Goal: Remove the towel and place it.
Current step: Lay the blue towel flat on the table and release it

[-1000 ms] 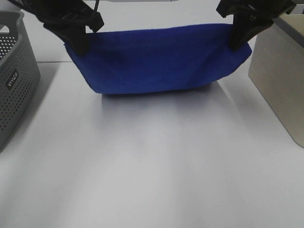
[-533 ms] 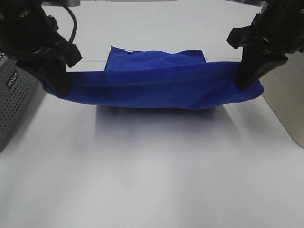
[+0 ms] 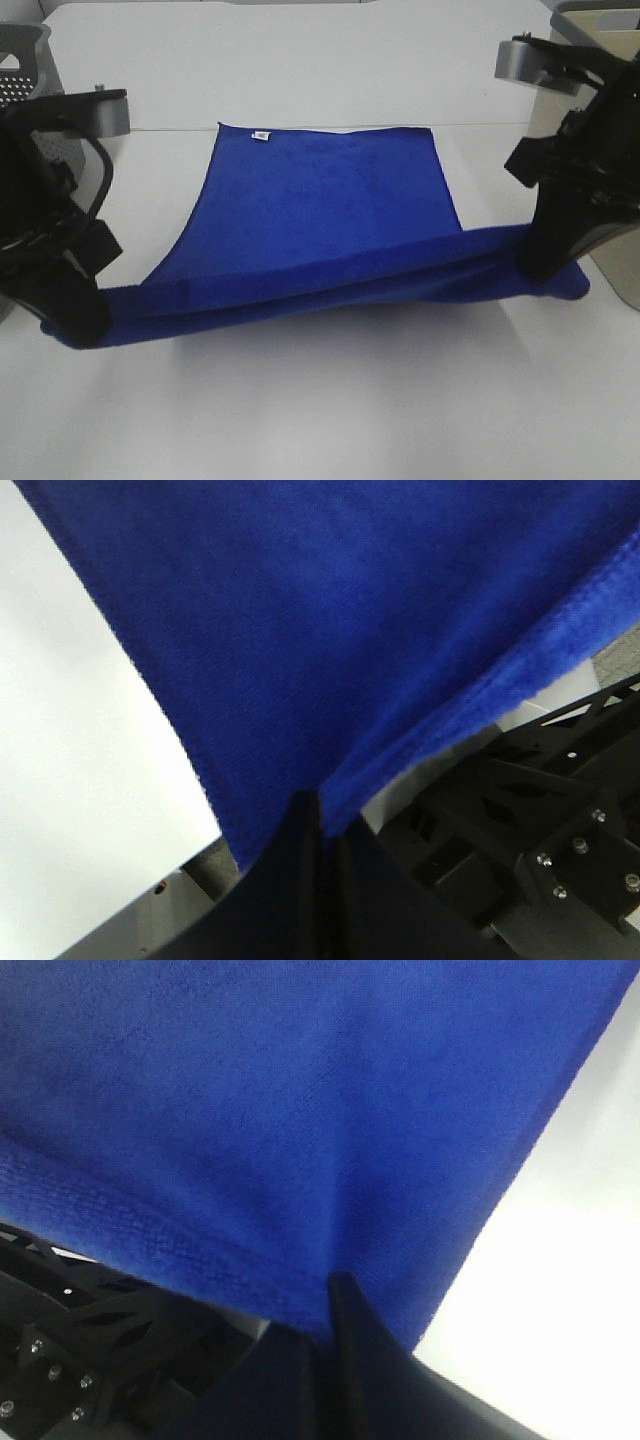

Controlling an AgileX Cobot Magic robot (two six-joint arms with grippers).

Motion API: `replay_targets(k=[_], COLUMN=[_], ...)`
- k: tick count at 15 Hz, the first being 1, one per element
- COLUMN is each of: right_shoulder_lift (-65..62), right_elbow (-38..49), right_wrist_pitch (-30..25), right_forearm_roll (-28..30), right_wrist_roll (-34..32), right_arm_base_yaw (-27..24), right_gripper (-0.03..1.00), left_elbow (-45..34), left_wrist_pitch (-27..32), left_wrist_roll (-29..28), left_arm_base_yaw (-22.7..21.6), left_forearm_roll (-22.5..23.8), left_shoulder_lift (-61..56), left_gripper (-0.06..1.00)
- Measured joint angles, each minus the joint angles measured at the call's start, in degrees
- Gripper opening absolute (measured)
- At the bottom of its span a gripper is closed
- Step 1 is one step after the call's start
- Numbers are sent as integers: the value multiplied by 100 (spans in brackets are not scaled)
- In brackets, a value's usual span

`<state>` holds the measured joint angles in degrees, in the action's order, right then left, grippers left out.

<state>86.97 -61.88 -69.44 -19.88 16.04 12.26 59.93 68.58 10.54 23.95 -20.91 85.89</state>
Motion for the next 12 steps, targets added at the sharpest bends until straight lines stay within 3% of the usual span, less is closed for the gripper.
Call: replay_targets(k=[6,12], right_shoulder_lift=[-52,-57], right_elbow=[1255,2149], right_wrist_pitch=[0,17], right_forearm_roll=[-367,-653], right_wrist_roll=[0,0], right_arm_base_yaw=[29,34], right_gripper=[2,2], left_elbow=[-1289,-2017], left_wrist_pitch=[-132,-172], left_wrist_roll=[0,0], left_arm_base_yaw=[0,0], left_forearm_roll=[-527,-871], left_shoulder_lift=[-378,-430], left_gripper=[0,0])
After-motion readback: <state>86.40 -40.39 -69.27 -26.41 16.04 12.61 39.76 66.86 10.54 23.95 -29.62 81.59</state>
